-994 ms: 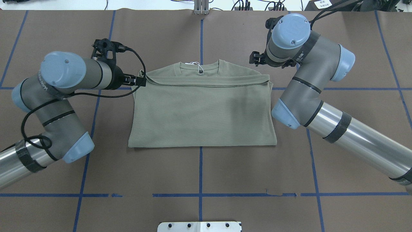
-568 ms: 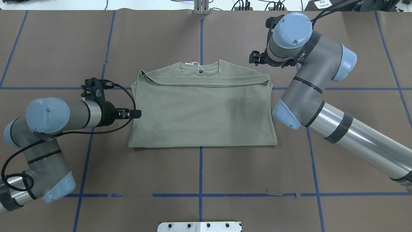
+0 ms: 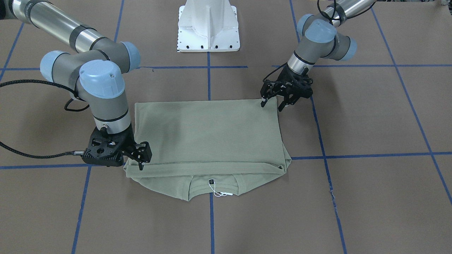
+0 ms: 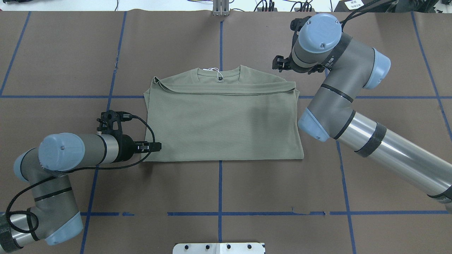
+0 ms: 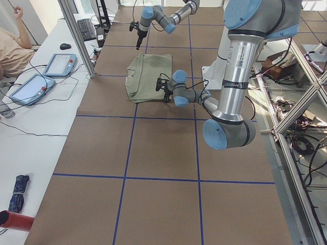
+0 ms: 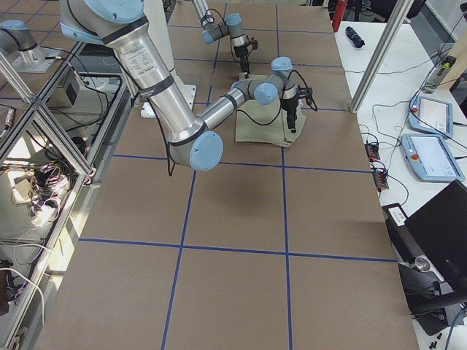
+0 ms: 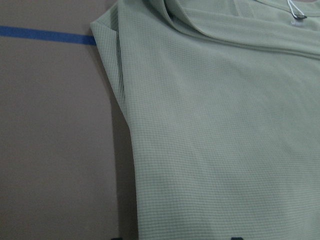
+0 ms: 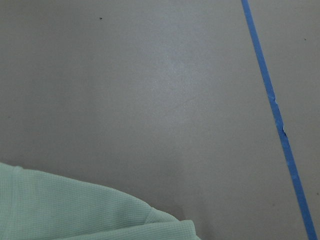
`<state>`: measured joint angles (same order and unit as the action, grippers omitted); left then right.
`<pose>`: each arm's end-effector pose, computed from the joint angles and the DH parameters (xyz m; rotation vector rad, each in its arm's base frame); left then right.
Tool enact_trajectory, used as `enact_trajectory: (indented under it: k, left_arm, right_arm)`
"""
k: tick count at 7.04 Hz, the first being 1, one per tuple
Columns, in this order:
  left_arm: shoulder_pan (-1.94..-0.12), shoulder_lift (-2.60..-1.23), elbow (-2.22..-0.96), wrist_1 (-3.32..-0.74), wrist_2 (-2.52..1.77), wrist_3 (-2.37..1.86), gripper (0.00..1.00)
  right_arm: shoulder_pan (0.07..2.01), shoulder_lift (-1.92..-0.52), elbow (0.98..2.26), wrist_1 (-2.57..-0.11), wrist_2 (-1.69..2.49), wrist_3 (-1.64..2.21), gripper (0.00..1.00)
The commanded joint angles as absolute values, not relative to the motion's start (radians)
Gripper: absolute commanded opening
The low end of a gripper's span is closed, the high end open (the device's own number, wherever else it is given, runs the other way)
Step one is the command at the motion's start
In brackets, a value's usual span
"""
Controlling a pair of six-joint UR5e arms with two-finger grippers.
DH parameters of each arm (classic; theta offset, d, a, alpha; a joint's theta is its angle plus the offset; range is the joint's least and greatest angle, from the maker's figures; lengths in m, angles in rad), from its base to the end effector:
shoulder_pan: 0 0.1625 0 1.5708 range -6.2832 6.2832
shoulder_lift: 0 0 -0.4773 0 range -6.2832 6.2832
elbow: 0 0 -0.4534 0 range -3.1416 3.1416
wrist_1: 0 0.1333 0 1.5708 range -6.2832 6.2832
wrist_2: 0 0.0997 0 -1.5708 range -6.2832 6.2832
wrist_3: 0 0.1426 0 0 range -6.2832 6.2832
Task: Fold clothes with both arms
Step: 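Move the left gripper to the folded shirt's side edge and grasp it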
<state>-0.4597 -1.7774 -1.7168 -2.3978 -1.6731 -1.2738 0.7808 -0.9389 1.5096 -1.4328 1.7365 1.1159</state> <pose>0.5680 -0.4137 0.4350 0.3516 1.1287 -0.0830 -0.5128 -0.6627 0.3446 0.2810 -0.6700 0.2528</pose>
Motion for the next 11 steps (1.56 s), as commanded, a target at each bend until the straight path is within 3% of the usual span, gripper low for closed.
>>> enact_trajectory:
  k: [1, 2, 3, 8, 10, 11]
  left_arm:
    - [-0.449, -1.763, -1.733, -2.398, -1.674, -1.276, 0.6]
    - [-0.449, -1.749, -1.749, -2.398, -1.675, -1.282, 0.14]
    - [-0.448, -1.737, -1.759, -2.398, -1.675, -1.282, 0.0]
    - [-0.48, -1.669, -1.822, -2.384, -1.683, -1.165, 0.0]
    - [-0.628, -1.699, -1.736, -2.381, -1.681, -0.97, 0.0]
    - [-0.717, -1.794, -1.627, -2.379, -1.681, -0.901, 0.0]
  right_arm:
    - [0.781, -0.939, 1.509, -1.433, 1.736, 1.115, 1.0]
    - [0.779, -0.939, 1.509, -1.433, 1.736, 1.115, 1.0]
    - [0.779, -0.937, 1.509, -1.433, 1.736, 1.115, 1.0]
    - [0.778, -0.937, 1.508, -1.431, 1.735, 1.126, 1.0]
    - [0.775, -0.937, 1.508, -1.431, 1.735, 1.127, 1.0]
    - [0.773, -0.937, 1.508, -1.431, 1.735, 1.129, 1.0]
